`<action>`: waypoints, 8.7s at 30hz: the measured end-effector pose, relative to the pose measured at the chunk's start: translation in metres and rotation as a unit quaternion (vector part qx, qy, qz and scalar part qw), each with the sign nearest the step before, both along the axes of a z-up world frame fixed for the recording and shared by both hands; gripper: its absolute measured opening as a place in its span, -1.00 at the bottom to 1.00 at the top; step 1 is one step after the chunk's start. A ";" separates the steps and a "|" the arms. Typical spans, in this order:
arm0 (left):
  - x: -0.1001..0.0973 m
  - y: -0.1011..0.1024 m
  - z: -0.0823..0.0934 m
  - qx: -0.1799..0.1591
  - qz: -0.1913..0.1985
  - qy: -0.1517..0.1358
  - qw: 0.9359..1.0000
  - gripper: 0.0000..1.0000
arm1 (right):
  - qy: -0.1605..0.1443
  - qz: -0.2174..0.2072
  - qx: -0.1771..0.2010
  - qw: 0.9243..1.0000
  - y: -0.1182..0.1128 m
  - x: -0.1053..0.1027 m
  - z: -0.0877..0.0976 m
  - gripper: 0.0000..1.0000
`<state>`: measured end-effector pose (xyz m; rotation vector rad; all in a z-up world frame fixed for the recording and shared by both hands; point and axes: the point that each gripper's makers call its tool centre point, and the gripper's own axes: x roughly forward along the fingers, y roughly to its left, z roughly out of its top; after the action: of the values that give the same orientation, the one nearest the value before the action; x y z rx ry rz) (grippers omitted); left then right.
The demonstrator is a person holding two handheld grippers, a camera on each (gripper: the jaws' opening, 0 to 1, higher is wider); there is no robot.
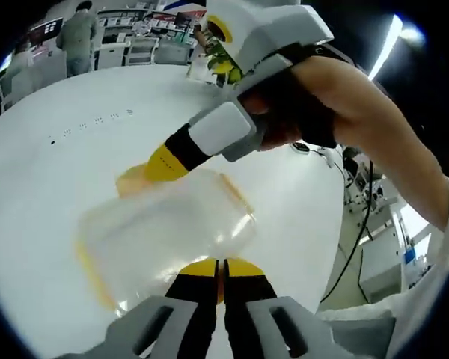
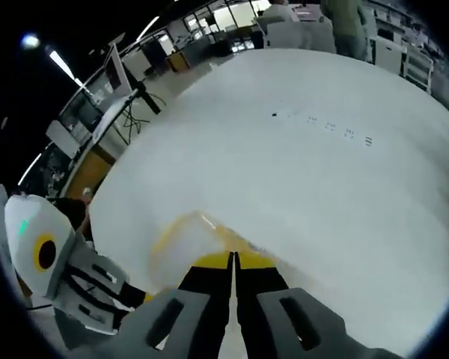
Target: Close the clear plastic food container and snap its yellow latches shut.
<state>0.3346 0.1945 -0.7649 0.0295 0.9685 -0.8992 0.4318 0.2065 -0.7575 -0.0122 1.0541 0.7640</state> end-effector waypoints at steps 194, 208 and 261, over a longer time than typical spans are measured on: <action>0.015 0.009 0.008 0.128 -0.296 -0.337 0.885 -0.08 | -0.112 0.374 -0.144 0.909 -0.005 -0.042 -0.012 -0.34; 0.040 0.036 0.022 0.139 -0.272 -0.334 0.892 0.46 | -0.143 0.379 -0.140 0.903 -0.019 -0.049 0.006 -0.07; 0.045 0.066 -0.039 0.220 -0.367 -0.248 0.869 0.50 | -0.116 0.409 -0.171 0.889 -0.044 -0.066 -0.046 0.47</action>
<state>0.3801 0.2601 -0.8038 1.0350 0.6436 -1.2545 0.3658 0.1621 -0.8037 -0.8807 0.9264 1.2824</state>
